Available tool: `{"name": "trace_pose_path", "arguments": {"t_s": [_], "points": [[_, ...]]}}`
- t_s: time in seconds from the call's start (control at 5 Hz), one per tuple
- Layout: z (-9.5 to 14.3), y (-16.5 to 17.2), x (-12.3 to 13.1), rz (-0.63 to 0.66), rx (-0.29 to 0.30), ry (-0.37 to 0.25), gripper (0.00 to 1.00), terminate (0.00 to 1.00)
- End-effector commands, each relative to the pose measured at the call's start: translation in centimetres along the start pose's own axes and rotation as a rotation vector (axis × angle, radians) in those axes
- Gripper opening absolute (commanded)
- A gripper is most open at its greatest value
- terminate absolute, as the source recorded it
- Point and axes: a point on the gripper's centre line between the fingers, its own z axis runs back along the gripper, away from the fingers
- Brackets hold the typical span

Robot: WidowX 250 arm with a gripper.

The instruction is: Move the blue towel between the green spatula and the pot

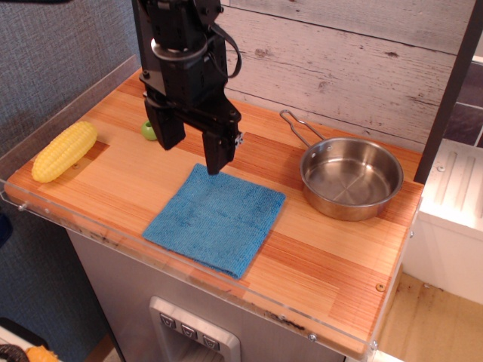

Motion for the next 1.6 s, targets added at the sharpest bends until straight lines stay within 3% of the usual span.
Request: {"name": "trace_pose_path", "arguments": {"t_s": [0.0,0.4,1.4], "points": [[-1.9,-1.1,-0.4,0.089,0.013,-0.042,1.00,0.00],[-3.6,-2.4,-1.2,0.189,0.075,-0.015,1.00,0.00],[-7.1,0.4,-2.0,0.136,0.040,0.047,1.00,0.00]]}}
